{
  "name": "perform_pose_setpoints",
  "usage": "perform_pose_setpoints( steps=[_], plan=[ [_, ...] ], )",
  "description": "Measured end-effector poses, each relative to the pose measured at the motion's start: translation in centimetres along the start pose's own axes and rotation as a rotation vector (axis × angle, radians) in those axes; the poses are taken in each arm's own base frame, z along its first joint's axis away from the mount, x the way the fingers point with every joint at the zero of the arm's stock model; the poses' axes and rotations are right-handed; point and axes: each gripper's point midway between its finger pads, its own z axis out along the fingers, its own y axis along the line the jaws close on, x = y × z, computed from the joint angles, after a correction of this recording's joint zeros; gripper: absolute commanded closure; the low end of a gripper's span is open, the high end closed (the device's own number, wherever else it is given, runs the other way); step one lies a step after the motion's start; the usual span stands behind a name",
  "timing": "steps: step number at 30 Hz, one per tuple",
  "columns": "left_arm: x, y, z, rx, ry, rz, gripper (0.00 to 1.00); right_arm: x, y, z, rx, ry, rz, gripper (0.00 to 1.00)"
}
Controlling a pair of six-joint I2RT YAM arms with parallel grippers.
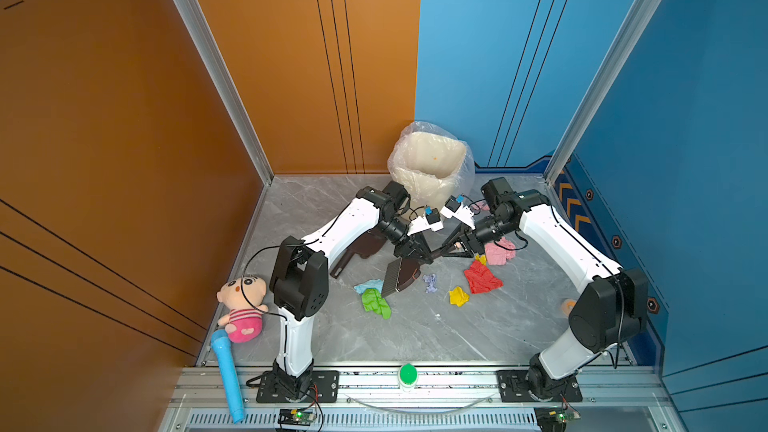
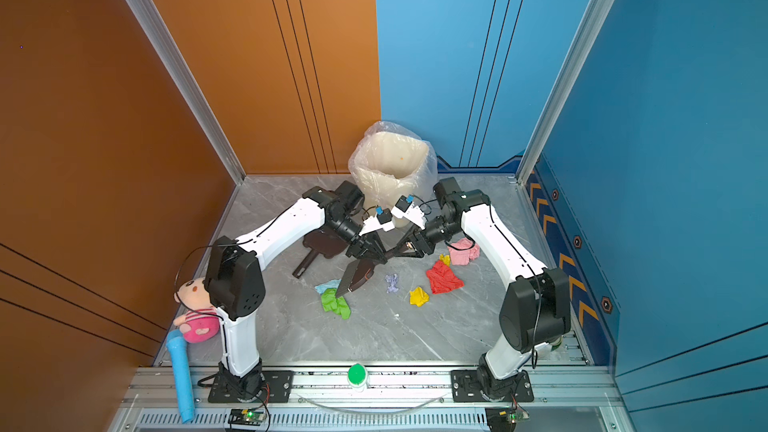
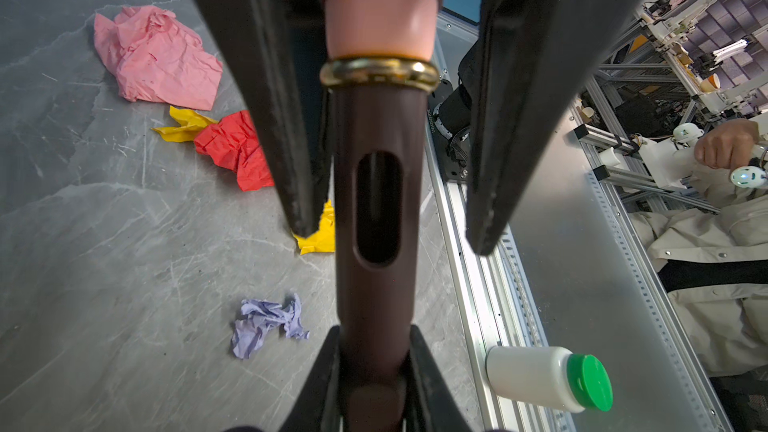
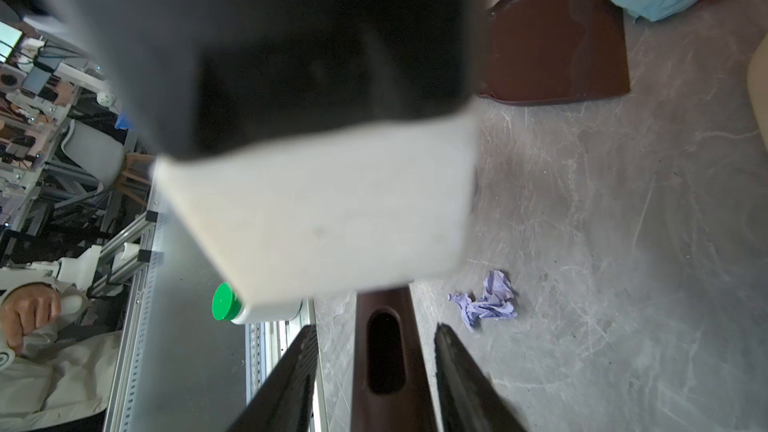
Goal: Sweep away the paper scraps from the table
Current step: 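Close the right gripper on the brush handle beside the left gripper, then open the left gripper and pull the brush away with the right gripper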
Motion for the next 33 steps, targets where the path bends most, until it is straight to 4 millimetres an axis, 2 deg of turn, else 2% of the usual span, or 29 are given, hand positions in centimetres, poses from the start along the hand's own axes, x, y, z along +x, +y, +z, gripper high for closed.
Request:
perform_pose_setpoints(
  steps=[9, 15, 20, 24, 27, 33],
  plan=[
    [0.16, -0.17, -0.01, 0.006, 0.005, -0.009, 1.0, 0.28, -0.01, 0.16, 0.008, 0.018, -0.043, 0.65],
    [0.21, -0.17, 0.01, 0.005, 0.008, 0.012, 1.0, 0.51, -0.05, 0.18, 0.013, 0.029, -0.053, 0.82],
    [0.24, -0.16, 0.01, 0.004, 0.01, 0.017, 0.99, 0.51, 0.03, 0.23, 0.015, 0.033, -0.065, 0.91],
    [0.2, -0.17, 0.01, 0.004, 0.009, 0.022, 0.88, 0.46, 0.1, 0.13, 0.022, 0.034, -0.076, 1.0],
    [0.1, -0.15, -0.04, 0.002, 0.008, 0.025, 0.74, 0.37, 0.11, 0.03, 0.029, 0.031, -0.085, 1.0],
    [0.12, -0.01, -0.12, -0.008, 0.015, 0.011, 0.65, 0.75, 0.28, -0.18, 0.058, 0.039, -0.116, 1.0]
  ],
)
